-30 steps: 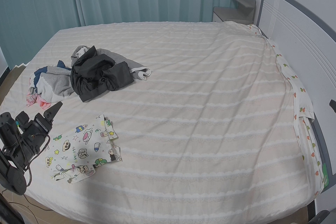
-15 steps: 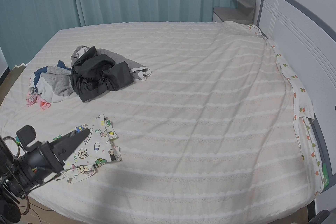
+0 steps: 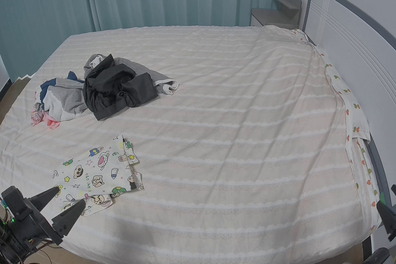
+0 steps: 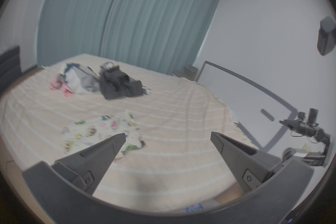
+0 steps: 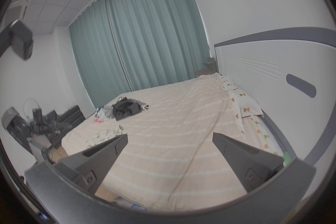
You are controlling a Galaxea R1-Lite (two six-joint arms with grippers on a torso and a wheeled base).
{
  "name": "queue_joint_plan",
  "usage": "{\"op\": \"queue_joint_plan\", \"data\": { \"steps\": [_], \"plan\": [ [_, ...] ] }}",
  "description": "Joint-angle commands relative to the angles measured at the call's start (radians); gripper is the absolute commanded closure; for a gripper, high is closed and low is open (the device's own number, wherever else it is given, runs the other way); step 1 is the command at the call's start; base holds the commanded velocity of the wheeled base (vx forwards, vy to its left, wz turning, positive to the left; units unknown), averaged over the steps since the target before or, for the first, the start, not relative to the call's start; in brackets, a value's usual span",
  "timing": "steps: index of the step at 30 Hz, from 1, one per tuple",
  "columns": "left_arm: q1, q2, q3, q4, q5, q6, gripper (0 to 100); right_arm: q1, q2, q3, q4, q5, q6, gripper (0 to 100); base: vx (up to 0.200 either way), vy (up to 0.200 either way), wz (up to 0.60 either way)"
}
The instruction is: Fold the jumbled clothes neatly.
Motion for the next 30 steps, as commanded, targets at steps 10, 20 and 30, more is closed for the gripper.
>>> {"op": "queue_joint_plan", "data": {
  "steps": [10,20,30],
  "plan": [
    [0.301,-0.703,0.008,0.429,0.293,0.244,0,-0.006,-0.198,0.241,-0.017,-0.016,-0.204,0,0.0,0.0,0.0],
    [0.289,-0.701,0.014,0.574,0.115,0.178,0,-0.007,-0.198,0.251,-0.04,-0.06,-0.153,0,0.0,0.0,0.0],
    [0.278,-0.704,0.017,0.573,0.1,0.192,0,-0.144,-0.275,0.248,-0.028,-0.1,-0.046,0,0.0,0.0,0.0]
  ]
}}
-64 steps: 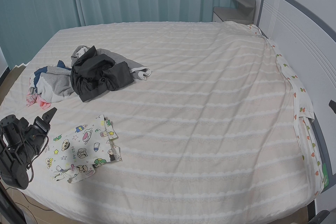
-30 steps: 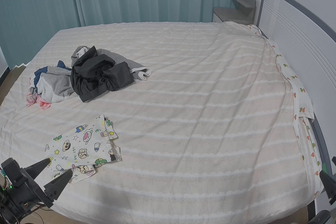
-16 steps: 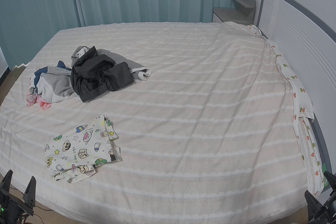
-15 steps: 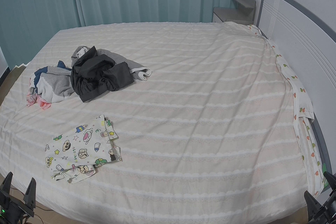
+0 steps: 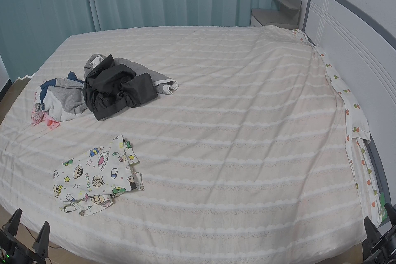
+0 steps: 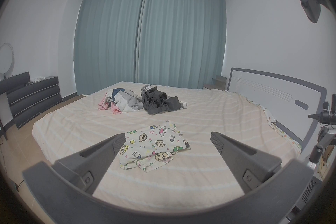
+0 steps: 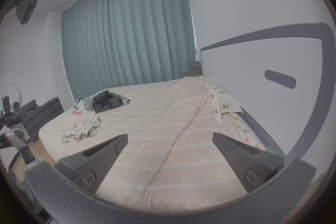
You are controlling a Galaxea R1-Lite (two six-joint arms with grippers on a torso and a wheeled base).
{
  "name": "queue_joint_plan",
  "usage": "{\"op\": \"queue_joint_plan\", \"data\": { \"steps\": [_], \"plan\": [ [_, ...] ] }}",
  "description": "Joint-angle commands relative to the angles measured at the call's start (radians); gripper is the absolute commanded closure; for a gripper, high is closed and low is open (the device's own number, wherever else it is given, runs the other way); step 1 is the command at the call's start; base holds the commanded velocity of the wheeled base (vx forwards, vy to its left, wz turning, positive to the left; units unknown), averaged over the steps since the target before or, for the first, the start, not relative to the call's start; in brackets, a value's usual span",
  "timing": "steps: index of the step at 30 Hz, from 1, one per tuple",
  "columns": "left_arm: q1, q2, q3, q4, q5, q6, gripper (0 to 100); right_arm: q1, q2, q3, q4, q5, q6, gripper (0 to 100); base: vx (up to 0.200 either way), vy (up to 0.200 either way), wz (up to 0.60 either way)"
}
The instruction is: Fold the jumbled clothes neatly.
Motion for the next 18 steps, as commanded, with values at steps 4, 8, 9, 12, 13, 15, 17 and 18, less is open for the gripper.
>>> {"op": "queue_joint_plan", "data": {
  "steps": [4,8,9,12,13,15,17,18],
  "plan": [
    [-0.002,0.0,0.018,-0.005,-0.005,0.003,0,-0.102,-0.092,0.006,0.002,0.021,0.006,0,0.0,0.0,0.0],
    [-0.002,0.0,0.018,-0.003,-0.005,0.003,0,-0.102,-0.094,0.007,-0.001,0.097,-0.077,0,0.0,0.0,0.0],
    [-0.002,0.0,0.018,-0.003,-0.005,0.003,0,-0.102,-0.094,0.009,-0.004,0.14,-0.115,0,0.0,0.0,0.0],
    [-0.002,0.0,0.018,-0.001,-0.005,0.001,0,-0.102,-0.094,0.015,-0.018,0.262,-0.189,0,0.0,0.0,0.0],
    [-0.002,0.0,0.018,-0.001,-0.006,0.004,0,-0.099,-0.095,0.015,-0.012,0.278,-0.172,0,0.0,0.0,0.0],
    [0.004,-0.002,0.018,-0.001,-0.006,0.004,0,-0.097,-0.095,0.01,-0.001,0.278,-0.119,0,0.0,0.0,0.0],
    [0.005,-0.003,0.018,-0.001,-0.006,0.004,0,-0.097,-0.095,0.01,-0.006,0.275,-0.112,0,0.0,0.0,0.0],
    [0.005,-0.003,0.018,-0.001,-0.006,0.004,0,-0.097,-0.095,0.012,-0.009,0.271,-0.112,0,0.0,0.0,0.0]
  ]
}}
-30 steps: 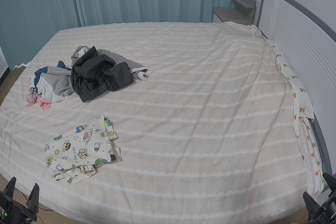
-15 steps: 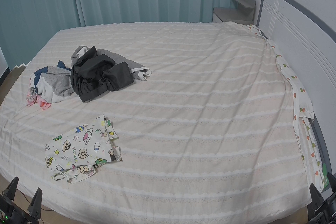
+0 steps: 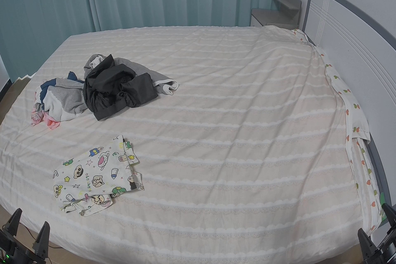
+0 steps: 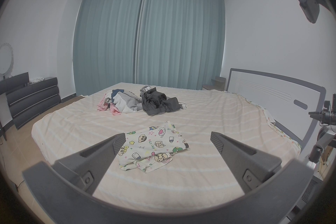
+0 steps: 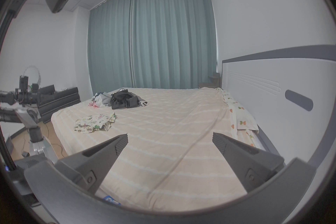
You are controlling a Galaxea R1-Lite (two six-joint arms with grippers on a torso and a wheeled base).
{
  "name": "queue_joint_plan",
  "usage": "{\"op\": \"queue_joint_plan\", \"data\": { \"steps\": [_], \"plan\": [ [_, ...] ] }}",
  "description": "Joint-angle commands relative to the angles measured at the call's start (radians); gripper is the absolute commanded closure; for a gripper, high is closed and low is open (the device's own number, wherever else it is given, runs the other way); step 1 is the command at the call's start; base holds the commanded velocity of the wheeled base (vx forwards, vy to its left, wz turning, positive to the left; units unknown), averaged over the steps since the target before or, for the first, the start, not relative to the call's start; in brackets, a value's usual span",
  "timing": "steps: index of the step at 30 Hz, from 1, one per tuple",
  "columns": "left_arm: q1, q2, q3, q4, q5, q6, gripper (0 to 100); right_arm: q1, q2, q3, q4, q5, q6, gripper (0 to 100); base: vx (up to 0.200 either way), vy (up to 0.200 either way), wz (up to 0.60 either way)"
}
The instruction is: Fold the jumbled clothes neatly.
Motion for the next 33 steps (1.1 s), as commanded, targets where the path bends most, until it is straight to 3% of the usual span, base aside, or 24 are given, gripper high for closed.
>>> {"op": "queue_joint_plan", "data": {
  "steps": [1,20,27,33],
  "plan": [
    [0.005,0.005,0.018,0.0,0.001,0.001,0,0.004,-0.017,0.012,-0.002,-0.01,0.019,0,0.0,0.0,0.0],
    [0.004,0.006,0.018,0.0,0.001,0.001,0,0.004,-0.017,0.016,-0.012,-0.016,0.023,0,0.0,0.0,0.0],
    [0.004,0.008,0.018,0.0,0.001,0.001,0,0.004,-0.017,0.016,-0.012,-0.06,0.022,0,0.0,0.0,0.0],
    [0.004,0.006,0.018,0.0,0.001,0.001,0,0.002,-0.017,0.015,-0.009,-0.047,0.014,0,0.0,0.0,0.0]
  ]
}}
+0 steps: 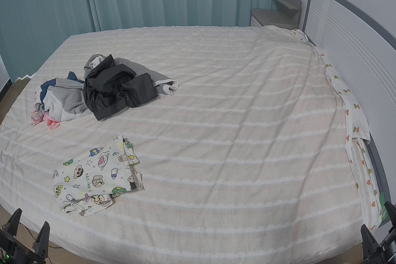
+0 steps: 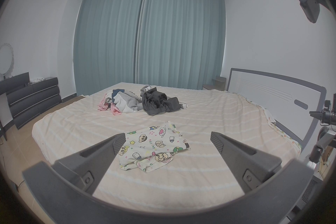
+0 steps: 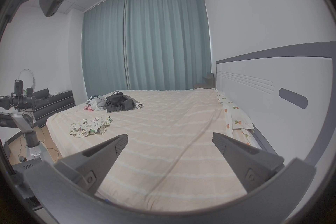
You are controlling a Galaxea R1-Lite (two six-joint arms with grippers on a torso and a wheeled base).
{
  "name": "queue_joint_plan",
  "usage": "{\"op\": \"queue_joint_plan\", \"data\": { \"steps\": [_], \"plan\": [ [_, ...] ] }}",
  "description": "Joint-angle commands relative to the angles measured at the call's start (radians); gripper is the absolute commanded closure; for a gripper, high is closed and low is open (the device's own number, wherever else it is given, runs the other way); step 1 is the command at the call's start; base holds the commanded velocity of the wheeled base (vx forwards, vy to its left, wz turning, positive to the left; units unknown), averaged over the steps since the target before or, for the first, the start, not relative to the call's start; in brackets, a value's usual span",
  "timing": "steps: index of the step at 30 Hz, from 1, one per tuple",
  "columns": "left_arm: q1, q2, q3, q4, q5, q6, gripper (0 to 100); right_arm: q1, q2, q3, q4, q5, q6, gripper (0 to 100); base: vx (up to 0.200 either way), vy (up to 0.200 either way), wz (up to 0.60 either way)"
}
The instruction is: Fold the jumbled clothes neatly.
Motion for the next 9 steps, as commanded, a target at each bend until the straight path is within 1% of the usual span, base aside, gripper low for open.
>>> {"op": "queue_joint_plan", "data": {
  "steps": [1,5,9],
  "plan": [
    [0.0,0.006,0.018,-0.001,0.0,0.0,0,0.0,-0.013,0.015,0.0,0.004,-0.008,0,0.0,0.0,0.0],
    [0.0,0.006,0.018,-0.001,0.0,0.0,0,-0.001,-0.013,0.016,0.0,0.026,-0.014,0,0.0,0.0,0.0],
    [0.0,0.006,0.018,-0.001,0.0,0.0,0,-0.001,-0.013,0.015,0.0,0.026,-0.012,0,0.0,0.0,0.0]
  ]
}}
